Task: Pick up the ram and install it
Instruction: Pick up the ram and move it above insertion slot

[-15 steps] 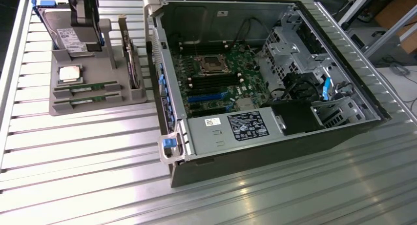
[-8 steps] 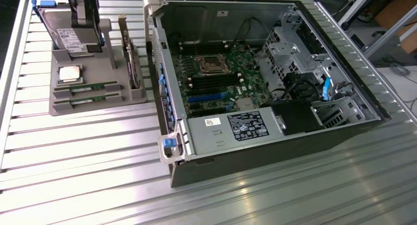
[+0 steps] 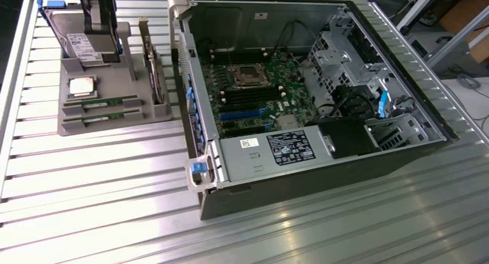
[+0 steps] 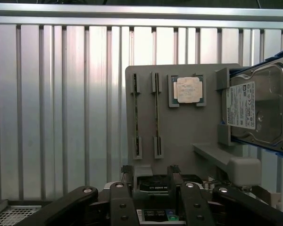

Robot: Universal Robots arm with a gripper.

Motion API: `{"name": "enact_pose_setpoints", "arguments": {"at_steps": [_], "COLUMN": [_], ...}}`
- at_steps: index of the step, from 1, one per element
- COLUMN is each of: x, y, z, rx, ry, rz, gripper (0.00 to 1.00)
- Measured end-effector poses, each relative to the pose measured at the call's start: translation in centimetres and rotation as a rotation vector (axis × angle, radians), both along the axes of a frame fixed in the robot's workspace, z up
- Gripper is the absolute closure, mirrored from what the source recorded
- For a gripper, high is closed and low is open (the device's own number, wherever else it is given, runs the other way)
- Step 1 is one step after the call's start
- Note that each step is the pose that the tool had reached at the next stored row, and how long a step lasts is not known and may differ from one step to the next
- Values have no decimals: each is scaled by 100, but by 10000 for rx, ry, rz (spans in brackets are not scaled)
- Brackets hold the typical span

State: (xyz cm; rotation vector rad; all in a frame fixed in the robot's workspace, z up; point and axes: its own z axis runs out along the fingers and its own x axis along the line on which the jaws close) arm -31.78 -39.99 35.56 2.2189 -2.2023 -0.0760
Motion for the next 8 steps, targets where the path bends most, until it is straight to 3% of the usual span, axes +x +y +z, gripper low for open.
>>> {"name": "enact_pose_setpoints", "arguments": {"at_steps": [8], "x": [1], "y": [-1], "z": [-18], "rx": [0], "ry": [-1], "rz": [1], "gripper": [58]}}
